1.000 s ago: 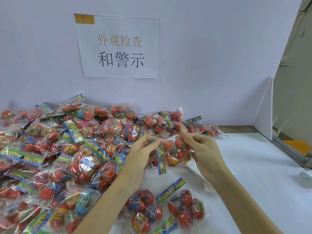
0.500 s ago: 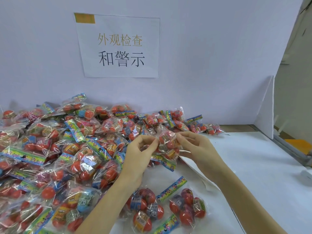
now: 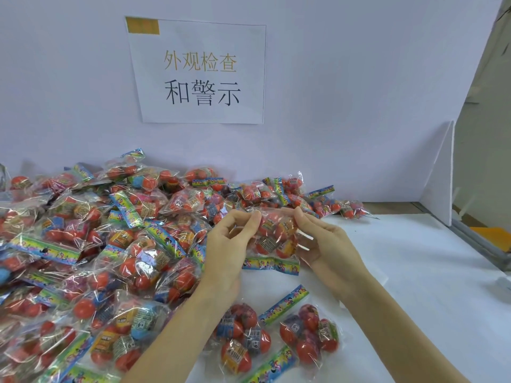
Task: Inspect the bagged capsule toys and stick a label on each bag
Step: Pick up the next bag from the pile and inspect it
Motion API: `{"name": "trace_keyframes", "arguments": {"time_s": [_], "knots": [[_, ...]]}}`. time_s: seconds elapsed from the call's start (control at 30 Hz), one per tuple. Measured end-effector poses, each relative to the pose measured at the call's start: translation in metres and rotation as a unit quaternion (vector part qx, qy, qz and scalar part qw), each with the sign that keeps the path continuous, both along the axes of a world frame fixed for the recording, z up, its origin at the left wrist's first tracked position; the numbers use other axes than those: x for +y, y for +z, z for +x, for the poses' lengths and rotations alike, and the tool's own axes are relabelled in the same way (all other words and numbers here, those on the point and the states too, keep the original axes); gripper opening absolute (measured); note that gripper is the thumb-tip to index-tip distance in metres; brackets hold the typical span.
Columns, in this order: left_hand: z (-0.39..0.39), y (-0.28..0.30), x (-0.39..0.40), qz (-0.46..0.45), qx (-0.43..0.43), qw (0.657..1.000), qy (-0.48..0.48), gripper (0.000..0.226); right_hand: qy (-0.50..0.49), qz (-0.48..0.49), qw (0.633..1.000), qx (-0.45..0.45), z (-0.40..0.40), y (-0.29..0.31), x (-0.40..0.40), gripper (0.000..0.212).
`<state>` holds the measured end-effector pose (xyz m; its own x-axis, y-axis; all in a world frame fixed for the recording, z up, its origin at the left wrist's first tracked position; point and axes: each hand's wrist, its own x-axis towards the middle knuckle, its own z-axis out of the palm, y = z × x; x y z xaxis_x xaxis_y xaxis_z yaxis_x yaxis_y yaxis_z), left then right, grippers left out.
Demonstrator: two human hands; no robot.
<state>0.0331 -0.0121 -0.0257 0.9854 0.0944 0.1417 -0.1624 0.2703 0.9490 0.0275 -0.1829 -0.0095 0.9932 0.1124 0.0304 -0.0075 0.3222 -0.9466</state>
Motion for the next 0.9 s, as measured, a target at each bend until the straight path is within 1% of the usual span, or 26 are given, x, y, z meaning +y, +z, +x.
{"name": "trace_keyframes", "arguments": {"time_s": [0.07,0.13,0.2,0.27,0.3,0.37,0.43,0.47,0.53,0.57,0.63,0.7,0.73,0.8,0.83,0.9], "knots": [[-0.002,-0.001,-0.004,-0.007,-0.006,1.000,-0.010,0.024,0.000,0.051,0.998,0.027,-0.001,0.000,0.003,0.032],[-0.004,-0.002,-0.005,0.020,-0.024,0.999,-0.011,0.028,-0.026,0.052,0.998,0.020,0.001,-0.004,0.005,0.033],[-0.003,-0.003,-0.002,0.048,-0.038,0.998,-0.034,0.030,-0.069,0.010,0.997,-0.009,0.001,-0.005,0.004,0.036],[-0.002,-0.003,0.001,0.058,-0.033,0.996,-0.056,0.025,-0.121,-0.078,0.987,-0.066,0.002,-0.007,0.003,0.039],[-0.002,-0.004,0.002,0.074,-0.032,0.995,-0.051,0.021,-0.140,-0.116,0.979,-0.094,0.003,-0.008,0.002,0.039],[-0.001,-0.007,0.001,0.113,-0.043,0.992,-0.020,0.019,-0.159,-0.151,0.968,-0.124,0.004,-0.010,0.001,0.039],[0.001,-0.009,0.001,0.111,-0.045,0.993,0.011,0.022,-0.135,-0.159,0.970,-0.125,0.005,-0.012,0.001,0.050],[0.003,-0.010,0.001,0.090,-0.038,0.995,0.026,0.023,-0.110,-0.162,0.974,-0.111,0.006,-0.012,0.001,0.054],[0.006,-0.008,0.006,0.039,-0.025,0.998,0.052,0.024,-0.060,-0.206,0.971,-0.101,0.006,-0.011,0.001,0.050],[0.007,-0.008,0.008,0.031,-0.025,0.997,0.064,0.025,-0.041,-0.230,0.966,-0.107,0.005,-0.010,0.000,0.045],[0.008,-0.007,0.011,0.054,-0.027,0.996,0.069,0.023,-0.037,-0.229,0.966,-0.110,0.006,-0.009,-0.002,0.034],[0.008,-0.005,0.012,0.079,-0.016,0.996,0.040,0.011,-0.050,-0.231,0.965,-0.110,0.008,-0.008,-0.005,0.025],[0.007,-0.003,0.011,0.084,-0.011,0.996,0.012,0.008,-0.053,-0.243,0.962,-0.114,0.008,-0.007,-0.007,0.024],[0.005,-0.001,0.010,0.104,-0.013,0.993,-0.046,0.017,-0.047,-0.274,0.951,-0.131,0.008,-0.007,-0.009,0.024],[0.004,0.000,0.009,0.120,-0.018,0.991,-0.056,0.019,-0.041,-0.294,0.944,-0.144,0.008,-0.007,-0.010,0.025],[0.002,0.000,0.007,0.146,-0.029,0.988,-0.037,0.017,-0.027,-0.325,0.930,-0.172,0.007,-0.007,-0.009,0.025]]}}
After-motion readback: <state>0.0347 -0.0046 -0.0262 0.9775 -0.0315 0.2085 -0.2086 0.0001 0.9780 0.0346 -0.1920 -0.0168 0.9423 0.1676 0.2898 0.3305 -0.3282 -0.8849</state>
